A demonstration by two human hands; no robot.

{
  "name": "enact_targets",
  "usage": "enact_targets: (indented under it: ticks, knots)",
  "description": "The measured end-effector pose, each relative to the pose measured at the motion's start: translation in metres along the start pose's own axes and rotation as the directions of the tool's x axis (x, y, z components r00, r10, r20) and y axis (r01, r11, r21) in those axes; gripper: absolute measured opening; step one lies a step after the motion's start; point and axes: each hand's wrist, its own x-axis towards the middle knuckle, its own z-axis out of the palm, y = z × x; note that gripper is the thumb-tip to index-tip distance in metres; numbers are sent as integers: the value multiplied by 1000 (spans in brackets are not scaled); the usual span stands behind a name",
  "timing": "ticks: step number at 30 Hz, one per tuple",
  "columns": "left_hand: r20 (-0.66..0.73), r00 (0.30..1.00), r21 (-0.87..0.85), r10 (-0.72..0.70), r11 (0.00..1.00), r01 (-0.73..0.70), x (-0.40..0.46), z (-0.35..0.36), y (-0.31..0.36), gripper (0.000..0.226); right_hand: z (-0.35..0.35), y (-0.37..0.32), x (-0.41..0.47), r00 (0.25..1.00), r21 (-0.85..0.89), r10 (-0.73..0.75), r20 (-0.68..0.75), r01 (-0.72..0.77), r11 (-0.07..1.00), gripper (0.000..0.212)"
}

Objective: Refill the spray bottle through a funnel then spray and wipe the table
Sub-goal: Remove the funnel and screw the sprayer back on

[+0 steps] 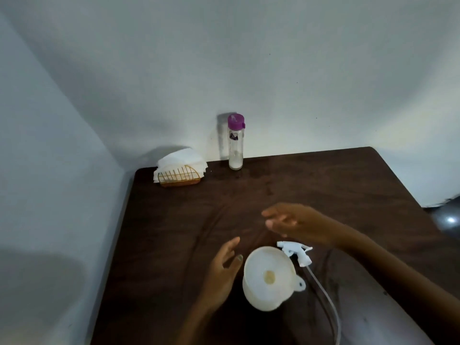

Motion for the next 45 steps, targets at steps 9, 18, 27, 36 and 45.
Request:
enact_targets:
  ticks: [9,18,27,36,45]
  knots:
    - [118,993,149,-5,989,-12,-57,23,-12,48,57,2,-67,994,444,100,-49,-68,894,50]
    - [139,989,236,45,969,-77,-64,28,-9,47,67,-3,-76,986,513,111,-124,-32,858,51]
    - [149,988,263,43,961,-82,-64,29,-10,50,61,-2,-78,988,512,115,-105,-45,858,47]
    - [143,989,228,32,972,-64,-63,29,-12,51,62,3,-77,990,528,115,-78,-57,848,44]
    - [137,990,245,31,967,-64,-65,40,-10,53,37,0,-96,985,609,117,-126,-17,793,34]
